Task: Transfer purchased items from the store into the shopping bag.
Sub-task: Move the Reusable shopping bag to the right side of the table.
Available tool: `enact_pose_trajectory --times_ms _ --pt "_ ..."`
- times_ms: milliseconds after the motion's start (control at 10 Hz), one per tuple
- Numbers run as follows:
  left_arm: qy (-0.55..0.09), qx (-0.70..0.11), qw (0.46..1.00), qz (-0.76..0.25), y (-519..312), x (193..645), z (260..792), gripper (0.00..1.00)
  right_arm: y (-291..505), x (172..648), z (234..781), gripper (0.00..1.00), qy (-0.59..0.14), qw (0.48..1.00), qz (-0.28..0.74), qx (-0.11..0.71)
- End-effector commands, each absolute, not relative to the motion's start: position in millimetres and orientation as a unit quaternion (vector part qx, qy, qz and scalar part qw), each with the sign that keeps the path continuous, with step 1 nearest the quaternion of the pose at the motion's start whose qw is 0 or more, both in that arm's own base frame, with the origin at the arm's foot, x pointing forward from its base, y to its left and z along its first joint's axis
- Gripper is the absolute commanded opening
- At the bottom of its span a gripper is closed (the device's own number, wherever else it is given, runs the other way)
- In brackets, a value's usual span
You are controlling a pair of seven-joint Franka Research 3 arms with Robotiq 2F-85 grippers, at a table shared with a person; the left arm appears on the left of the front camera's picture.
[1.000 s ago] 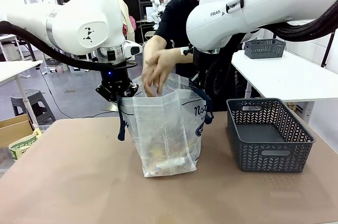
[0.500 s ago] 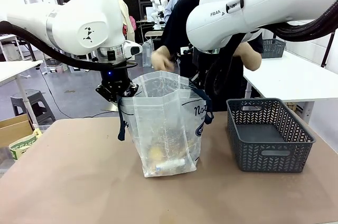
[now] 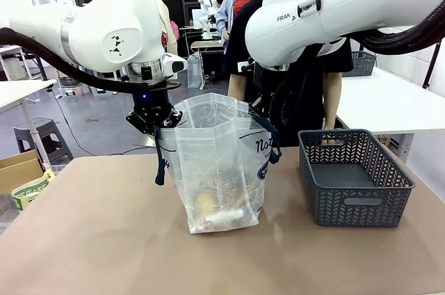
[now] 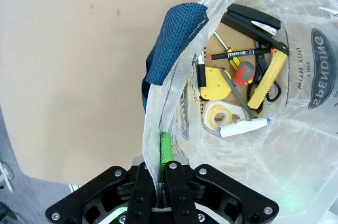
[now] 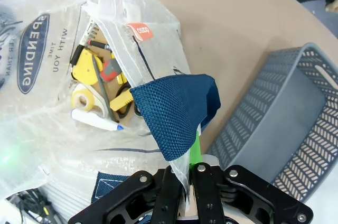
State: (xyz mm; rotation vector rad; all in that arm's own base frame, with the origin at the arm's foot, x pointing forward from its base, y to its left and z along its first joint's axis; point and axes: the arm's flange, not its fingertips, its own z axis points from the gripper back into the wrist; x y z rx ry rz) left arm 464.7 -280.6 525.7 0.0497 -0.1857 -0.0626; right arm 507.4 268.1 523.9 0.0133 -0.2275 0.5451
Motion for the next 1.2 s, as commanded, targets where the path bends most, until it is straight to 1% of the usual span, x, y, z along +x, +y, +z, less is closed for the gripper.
enact_pose_trajectory --times_ms 0,1100 --pt "-0.094 0.025 0.995 -0.031 -280.1 464.6 525.8 0.0 268.5 508.5 524.6 0.0 -0.111 0.957 0.27 0.007" --pt "-0.094 0.025 0.995 -0.031 -280.1 464.6 525.8 0.0 268.5 508.5 524.6 0.0 -0.111 0.957 0.27 0.007"
